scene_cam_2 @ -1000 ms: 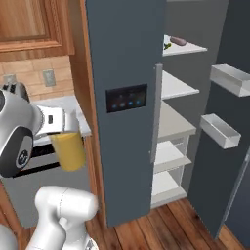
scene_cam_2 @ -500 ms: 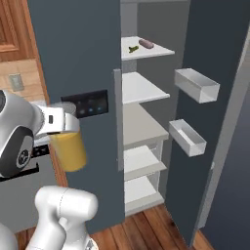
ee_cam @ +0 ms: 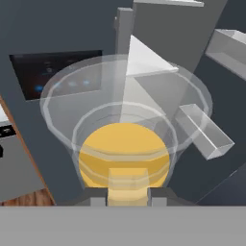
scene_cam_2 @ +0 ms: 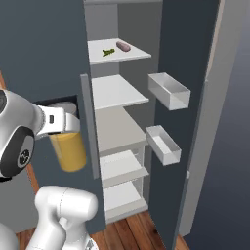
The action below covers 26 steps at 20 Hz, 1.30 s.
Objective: Move the salami and asparagus from the second highest shelf to the top shelf to make space. Then, place the pitcher from the counter on the cleared second highest shelf.
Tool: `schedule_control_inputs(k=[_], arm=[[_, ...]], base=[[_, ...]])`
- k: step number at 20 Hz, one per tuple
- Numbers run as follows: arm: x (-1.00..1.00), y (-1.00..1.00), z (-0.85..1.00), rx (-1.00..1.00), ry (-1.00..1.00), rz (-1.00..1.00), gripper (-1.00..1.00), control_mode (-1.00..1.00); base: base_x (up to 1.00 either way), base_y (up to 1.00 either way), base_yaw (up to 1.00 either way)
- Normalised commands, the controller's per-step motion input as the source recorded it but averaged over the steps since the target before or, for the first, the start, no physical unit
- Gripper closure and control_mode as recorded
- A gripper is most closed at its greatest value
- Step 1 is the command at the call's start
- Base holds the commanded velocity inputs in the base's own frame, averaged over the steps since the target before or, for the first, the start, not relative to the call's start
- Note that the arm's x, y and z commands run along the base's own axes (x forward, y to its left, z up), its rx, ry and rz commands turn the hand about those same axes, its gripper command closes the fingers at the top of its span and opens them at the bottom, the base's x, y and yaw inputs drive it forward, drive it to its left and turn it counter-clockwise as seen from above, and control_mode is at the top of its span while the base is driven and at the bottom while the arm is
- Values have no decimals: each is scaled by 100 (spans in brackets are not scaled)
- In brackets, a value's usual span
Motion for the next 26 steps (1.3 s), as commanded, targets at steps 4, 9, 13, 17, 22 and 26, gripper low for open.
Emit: schedule_control_inputs(k=[4,9,13,17,22,26], arm=[[0,0,0,0,0,0,100,100],[0,0,0,0,0,0,100,100],[0,0,0,0,0,0,100,100],[0,0,0,0,0,0,100,100],[0,0,0,0,0,0,100,100],[0,0,0,0,0,0,100,100]], base=[[49,-17,0],[55,-13,7],[56,-25,12],[54,-26,12],[53,-21,12],[55,-11,13]])
